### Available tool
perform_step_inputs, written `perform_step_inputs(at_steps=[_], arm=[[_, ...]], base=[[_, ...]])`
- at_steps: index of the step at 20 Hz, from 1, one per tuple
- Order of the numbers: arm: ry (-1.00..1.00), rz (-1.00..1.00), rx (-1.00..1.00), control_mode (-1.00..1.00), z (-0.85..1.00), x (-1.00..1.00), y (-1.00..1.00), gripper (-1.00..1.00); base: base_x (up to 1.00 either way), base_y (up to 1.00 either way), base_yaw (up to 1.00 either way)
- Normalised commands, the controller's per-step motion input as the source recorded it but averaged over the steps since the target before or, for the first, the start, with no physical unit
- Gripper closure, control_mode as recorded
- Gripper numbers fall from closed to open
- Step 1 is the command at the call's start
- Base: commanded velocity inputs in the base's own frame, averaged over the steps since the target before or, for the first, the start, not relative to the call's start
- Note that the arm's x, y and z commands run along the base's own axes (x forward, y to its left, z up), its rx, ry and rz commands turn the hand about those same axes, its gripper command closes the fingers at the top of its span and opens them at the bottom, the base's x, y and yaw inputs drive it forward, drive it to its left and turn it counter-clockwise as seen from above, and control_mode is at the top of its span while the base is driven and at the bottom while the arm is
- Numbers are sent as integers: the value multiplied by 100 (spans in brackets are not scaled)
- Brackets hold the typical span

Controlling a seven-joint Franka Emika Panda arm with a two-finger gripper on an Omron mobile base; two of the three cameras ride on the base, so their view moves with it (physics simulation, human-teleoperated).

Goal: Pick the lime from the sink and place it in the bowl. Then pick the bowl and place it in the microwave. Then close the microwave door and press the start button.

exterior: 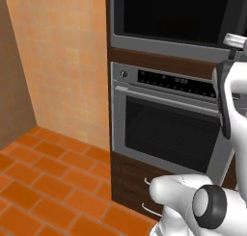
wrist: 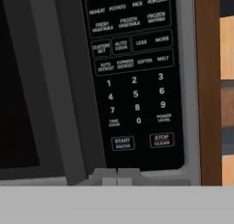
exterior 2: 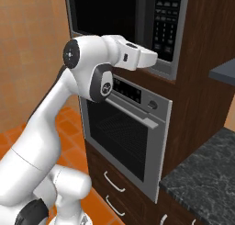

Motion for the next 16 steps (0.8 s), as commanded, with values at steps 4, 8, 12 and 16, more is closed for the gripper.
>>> perform_step_inputs(at_steps=[4, 8, 12, 16], arm=[[0, 0, 4, -100, 0, 23, -18, 100], [0, 0, 9, -100, 0, 3, -39, 100], [0, 0, 5, -100, -3, 6, -26, 100], [0, 0, 0, -100, -1, 16, -4, 100]], base=[[0, 0, 0], [0, 0, 0], [0, 0, 0], [0, 0, 0]])
